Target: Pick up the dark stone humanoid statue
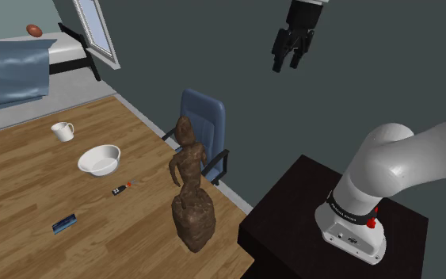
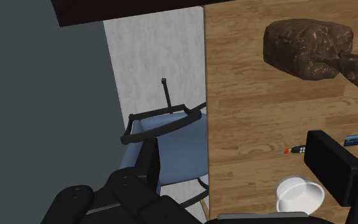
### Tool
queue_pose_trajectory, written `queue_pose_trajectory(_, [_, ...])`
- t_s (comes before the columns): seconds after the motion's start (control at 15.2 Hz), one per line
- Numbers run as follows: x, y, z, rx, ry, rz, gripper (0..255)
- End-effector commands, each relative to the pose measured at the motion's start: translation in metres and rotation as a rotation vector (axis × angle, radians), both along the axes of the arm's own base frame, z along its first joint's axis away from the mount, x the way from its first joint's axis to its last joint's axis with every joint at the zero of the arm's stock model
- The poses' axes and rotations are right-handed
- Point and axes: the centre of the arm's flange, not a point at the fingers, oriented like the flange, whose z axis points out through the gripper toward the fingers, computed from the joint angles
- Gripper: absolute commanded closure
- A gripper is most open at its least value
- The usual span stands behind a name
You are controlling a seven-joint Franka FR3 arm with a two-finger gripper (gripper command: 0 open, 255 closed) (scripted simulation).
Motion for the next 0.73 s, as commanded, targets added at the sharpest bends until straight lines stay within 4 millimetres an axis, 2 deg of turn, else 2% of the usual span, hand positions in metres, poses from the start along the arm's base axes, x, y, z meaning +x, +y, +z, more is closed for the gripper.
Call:
queue_pose_trajectory(0.0, [0.0,0.0,0.0,0.0,0.0,0.0,0])
queue_pose_trajectory(0.33, [-0.048,0.071,-0.021,-0.085,-0.097,-0.15,0])
queue_pose_trajectory(0.66, [-0.082,0.146,-0.051,-0.17,-0.193,-0.299,0])
